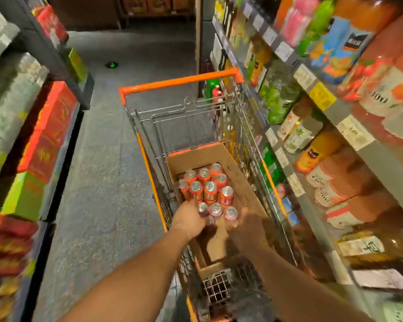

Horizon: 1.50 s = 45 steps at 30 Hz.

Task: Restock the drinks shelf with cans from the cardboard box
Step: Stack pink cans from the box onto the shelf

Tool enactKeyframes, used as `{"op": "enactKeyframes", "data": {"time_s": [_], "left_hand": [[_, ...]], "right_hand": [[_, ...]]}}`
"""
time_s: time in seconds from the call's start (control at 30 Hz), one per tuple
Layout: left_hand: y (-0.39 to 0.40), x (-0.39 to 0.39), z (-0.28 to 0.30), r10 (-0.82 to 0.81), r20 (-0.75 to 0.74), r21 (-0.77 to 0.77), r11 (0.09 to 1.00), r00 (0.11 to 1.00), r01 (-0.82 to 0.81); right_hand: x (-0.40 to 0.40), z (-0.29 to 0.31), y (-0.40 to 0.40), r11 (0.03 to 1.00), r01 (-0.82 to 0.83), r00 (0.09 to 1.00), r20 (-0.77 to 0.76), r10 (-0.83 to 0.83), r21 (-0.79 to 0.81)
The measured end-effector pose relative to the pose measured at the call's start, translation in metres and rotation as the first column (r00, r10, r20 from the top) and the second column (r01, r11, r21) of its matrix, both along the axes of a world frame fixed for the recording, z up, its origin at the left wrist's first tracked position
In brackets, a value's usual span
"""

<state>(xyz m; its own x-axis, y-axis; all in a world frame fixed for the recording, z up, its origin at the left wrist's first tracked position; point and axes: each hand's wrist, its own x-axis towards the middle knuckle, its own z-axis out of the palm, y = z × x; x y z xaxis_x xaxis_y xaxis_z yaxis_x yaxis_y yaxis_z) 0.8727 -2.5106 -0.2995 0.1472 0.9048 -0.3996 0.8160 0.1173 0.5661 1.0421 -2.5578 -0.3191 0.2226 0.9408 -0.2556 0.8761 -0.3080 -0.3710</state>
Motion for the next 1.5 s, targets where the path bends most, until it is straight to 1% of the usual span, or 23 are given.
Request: {"op": "enactKeyframes", "data": {"time_s": [0.07,0.1,0.23,0.3,0.4,0.5,0.53,0.57,0.63,0.7,0.73,0.8,0.83,0.87,0.9,0.97,1.1,1.23,1.27,1.3,1.4,1.43,1.5], "left_hand": [[0.013,0.009,-0.032,0.044,-0.048,-0.078,0.996,0.998,-0.047],[0.019,0.014,-0.048,0.058,-0.085,-0.107,0.992,0.995,-0.067],[0.04,0.035,-0.099,0.065,-0.169,-0.191,0.977,0.983,-0.098],[0.046,0.047,-0.131,0.049,-0.201,-0.228,0.969,0.978,-0.095],[0.047,0.066,-0.181,0.055,-0.273,-0.3,0.944,0.96,-0.139],[0.05,0.077,-0.222,-0.028,-0.346,-0.395,0.911,0.938,-0.119],[0.053,0.079,-0.236,-0.028,-0.372,-0.397,0.908,0.928,-0.132],[0.057,0.08,-0.25,-0.02,-0.414,-0.358,0.923,0.91,-0.142],[0.071,0.084,-0.261,-0.052,-0.465,-0.308,0.945,0.884,-0.107],[0.072,0.088,-0.272,-0.041,-0.502,-0.276,0.954,0.864,-0.115],[0.071,0.089,-0.278,-0.022,-0.513,-0.271,0.953,0.858,-0.138],[0.071,0.089,-0.289,0.099,-0.492,-0.223,0.946,0.865,-0.235],[0.07,0.089,-0.293,0.139,-0.492,-0.195,0.945,0.859,-0.264],[0.069,0.089,-0.295,0.164,-0.494,-0.167,0.946,0.854,-0.278],[0.07,0.089,-0.296,0.179,-0.483,-0.159,0.945,0.857,-0.287],[0.073,0.089,-0.297,0.195,-0.474,-0.152,0.942,0.859,-0.298],[0.07,0.09,-0.287,0.136,-0.477,-0.182,0.951,0.869,-0.249],[0.059,0.093,-0.269,0.184,-0.431,-0.164,0.947,0.883,-0.277],[0.055,0.093,-0.264,0.201,-0.417,-0.139,0.95,0.886,-0.281],[0.052,0.092,-0.258,0.231,-0.385,-0.108,0.95,0.893,-0.292],[0.047,0.091,-0.244,0.249,-0.298,-0.084,0.955,0.921,-0.285],[0.047,0.09,-0.239,0.275,-0.245,-0.105,0.946,0.93,-0.307],[0.044,0.08,-0.213,0.25,-0.161,-0.092,0.959,0.955,-0.267]], "right_hand": [[0.012,-0.031,0.023,0.983,-0.044,0.999,0.022,0.049,-0.179],[0.018,-0.045,0.035,0.974,-0.056,0.998,0.009,0.059,-0.218],[0.031,-0.102,0.076,0.95,-0.14,0.99,-0.018,0.141,-0.278],[0.034,-0.128,0.091,0.943,-0.088,0.994,-0.093,0.061,-0.322],[0.034,-0.171,0.107,0.936,-0.054,0.998,-0.054,0.037,-0.347],[0.031,-0.211,0.12,0.912,-0.042,0.999,-0.034,0.031,-0.408],[0.029,-0.218,0.127,0.911,-0.012,0.999,-0.037,-0.003,-0.412],[0.029,-0.226,0.131,0.903,-0.002,1.0,-0.022,-0.009,-0.43],[0.029,-0.245,0.139,0.874,-0.047,0.997,0.025,0.067,-0.485],[0.028,-0.262,0.142,0.864,-0.042,0.997,0.04,0.071,-0.501],[0.027,-0.273,0.141,0.878,-0.024,0.996,0.062,0.061,-0.477],[0.023,-0.281,0.139,0.908,0.099,0.992,0.116,-0.057,-0.407],[0.022,-0.286,0.136,0.901,0.154,0.983,0.153,-0.1,-0.405],[0.023,-0.293,0.134,0.894,0.163,0.98,0.173,-0.098,-0.416],[0.025,-0.298,0.13,0.89,0.143,0.976,0.209,-0.055,-0.433],[0.025,-0.301,0.128,0.899,0.098,0.974,0.227,0.001,-0.427],[0.022,-0.286,0.13,0.877,0.118,0.988,0.142,-0.057,-0.466],[0.019,-0.259,0.124,0.883,0.102,0.994,0.084,-0.071,-0.459],[0.019,-0.251,0.121,0.889,0.061,0.998,0.055,-0.04,-0.454],[0.018,-0.239,0.118,0.895,0.014,0.999,0.043,0.006,-0.447],[0.013,-0.205,0.105,0.929,-0.029,1.0,-0.019,0.024,-0.369],[0.009,-0.193,0.099,0.934,-0.033,0.999,0.003,0.036,-0.354],[0.001,-0.165,0.09,0.946,0.015,0.999,0.05,0.002,-0.323]]}}
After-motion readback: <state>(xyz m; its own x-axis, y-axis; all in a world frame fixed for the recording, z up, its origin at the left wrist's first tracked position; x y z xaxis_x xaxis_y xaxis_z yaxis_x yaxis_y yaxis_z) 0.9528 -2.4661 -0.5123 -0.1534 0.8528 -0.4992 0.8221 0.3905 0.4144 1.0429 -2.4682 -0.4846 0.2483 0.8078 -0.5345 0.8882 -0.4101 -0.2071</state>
